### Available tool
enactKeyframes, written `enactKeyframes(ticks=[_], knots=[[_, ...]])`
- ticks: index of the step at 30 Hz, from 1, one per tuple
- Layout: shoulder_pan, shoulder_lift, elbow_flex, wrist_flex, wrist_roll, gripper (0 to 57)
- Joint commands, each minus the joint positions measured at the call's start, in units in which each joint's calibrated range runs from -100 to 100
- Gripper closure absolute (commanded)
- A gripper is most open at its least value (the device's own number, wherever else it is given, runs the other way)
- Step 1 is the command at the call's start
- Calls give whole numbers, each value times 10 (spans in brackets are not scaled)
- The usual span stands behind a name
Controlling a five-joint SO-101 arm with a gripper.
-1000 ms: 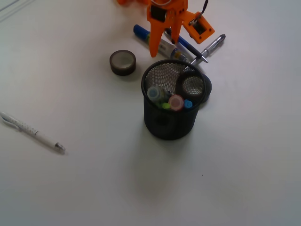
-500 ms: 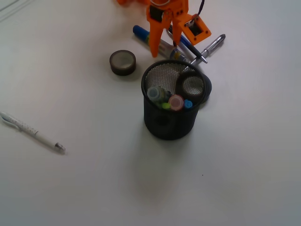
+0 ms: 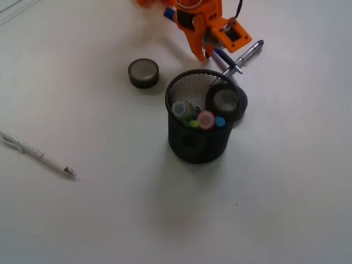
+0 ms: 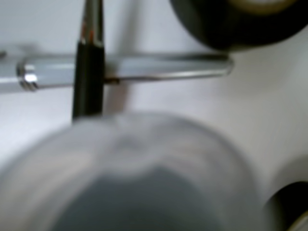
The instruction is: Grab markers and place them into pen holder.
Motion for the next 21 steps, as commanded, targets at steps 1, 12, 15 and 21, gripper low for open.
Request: enactKeyframes(ticks=[1, 12, 15, 21], knots=[[0, -11, -64, 11, 14, 572], [13, -11, -366, 123, 14, 572], [15, -5, -476, 123, -29, 572], [38, -3, -602, 106, -107, 571]])
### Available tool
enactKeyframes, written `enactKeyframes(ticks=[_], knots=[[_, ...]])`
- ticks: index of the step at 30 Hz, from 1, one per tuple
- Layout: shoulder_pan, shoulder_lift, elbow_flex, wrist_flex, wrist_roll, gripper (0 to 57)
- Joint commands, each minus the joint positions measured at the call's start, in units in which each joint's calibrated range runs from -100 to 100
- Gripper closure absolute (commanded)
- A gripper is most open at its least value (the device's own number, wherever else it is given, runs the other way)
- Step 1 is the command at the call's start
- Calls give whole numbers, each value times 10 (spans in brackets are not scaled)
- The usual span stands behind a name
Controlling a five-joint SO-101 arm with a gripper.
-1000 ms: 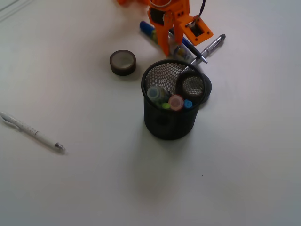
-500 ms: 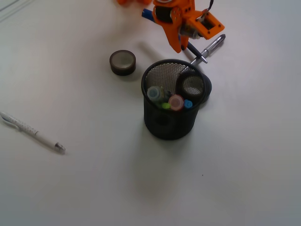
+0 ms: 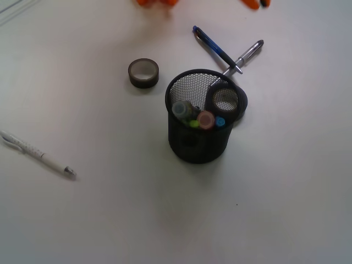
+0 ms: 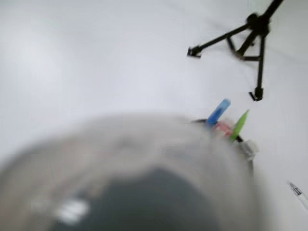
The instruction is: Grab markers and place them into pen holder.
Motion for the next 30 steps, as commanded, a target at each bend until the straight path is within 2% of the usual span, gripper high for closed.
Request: enactKeyframes(ticks=[1, 12, 24, 30], knots=[[21, -3, -82, -38, -52, 571], [75, 108, 108, -585, -57, 571], [87, 197, 149, -702, -28, 571], [101, 263, 175, -829, -6, 571]])
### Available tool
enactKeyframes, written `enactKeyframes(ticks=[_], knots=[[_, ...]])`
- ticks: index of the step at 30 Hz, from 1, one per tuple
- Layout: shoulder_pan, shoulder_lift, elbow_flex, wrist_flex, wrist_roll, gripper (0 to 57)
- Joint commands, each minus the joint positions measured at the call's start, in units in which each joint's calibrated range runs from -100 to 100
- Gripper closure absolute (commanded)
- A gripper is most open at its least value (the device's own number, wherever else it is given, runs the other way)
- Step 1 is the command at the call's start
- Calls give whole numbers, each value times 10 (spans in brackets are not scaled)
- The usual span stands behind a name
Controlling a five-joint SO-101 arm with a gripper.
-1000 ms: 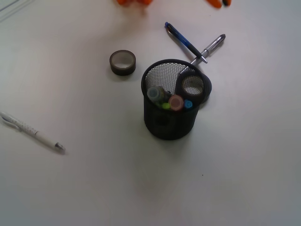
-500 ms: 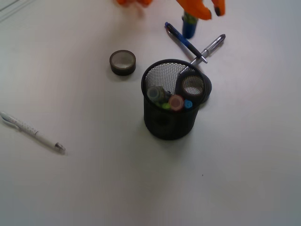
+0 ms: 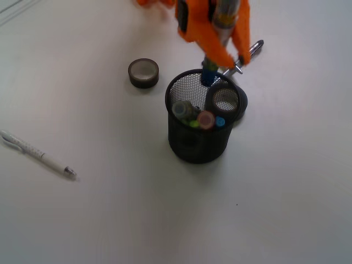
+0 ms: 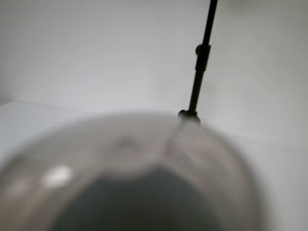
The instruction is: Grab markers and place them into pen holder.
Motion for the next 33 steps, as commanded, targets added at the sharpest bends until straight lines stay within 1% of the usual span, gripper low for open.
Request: enactKeyframes(ticks=[1, 5, 6, 7, 8, 11, 12, 14, 15, 16, 18, 19, 25, 29, 33], knots=[[9, 23, -2, -72, 10, 571], [9, 42, -6, -75, 11, 569], [8, 45, -4, -75, 10, 554], [6, 47, 0, -76, 9, 523], [5, 47, 1, -75, 9, 477], [2, 47, 1, -73, 12, 309], [2, 44, 1, -72, 12, 262], [3, 40, 1, -66, 17, 195], [4, 38, -5, -55, 25, 176], [4, 32, -8, -42, 37, 168], [5, -2, -9, 9, 58, 170], [5, -89, -14, 167, 94, 170], [38, -292, -14, 515, 197, 170], [62, -377, -6, 669, 286, 170], [64, -405, -4, 786, 388, 170]])
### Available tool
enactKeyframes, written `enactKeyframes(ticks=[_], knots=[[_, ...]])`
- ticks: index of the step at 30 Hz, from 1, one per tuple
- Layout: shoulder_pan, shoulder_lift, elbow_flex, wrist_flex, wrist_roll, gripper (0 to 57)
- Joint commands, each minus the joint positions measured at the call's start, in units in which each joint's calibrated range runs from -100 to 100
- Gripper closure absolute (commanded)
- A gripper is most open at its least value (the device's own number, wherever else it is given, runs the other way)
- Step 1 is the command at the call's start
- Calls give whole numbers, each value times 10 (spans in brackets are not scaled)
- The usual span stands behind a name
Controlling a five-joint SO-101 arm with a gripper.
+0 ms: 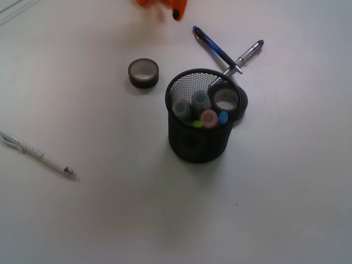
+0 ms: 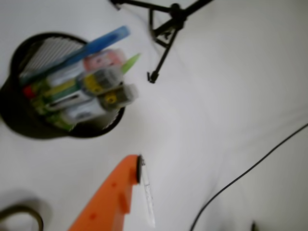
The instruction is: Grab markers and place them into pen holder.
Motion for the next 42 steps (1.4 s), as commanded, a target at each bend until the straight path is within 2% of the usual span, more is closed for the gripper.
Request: enactKeyframes(ticks=[1, 5, 10, 15, 24, 33, 40, 42], knots=[[6, -43, -3, 121, 115, 170], [8, -66, 66, 135, 195, 170], [9, -159, 244, 87, 242, 170], [10, -342, 448, -4, 245, 169], [10, -630, 603, 166, 227, 173], [52, -634, 634, 220, 195, 351], [51, -634, 633, 236, 179, 569], [54, -634, 633, 236, 178, 567]])
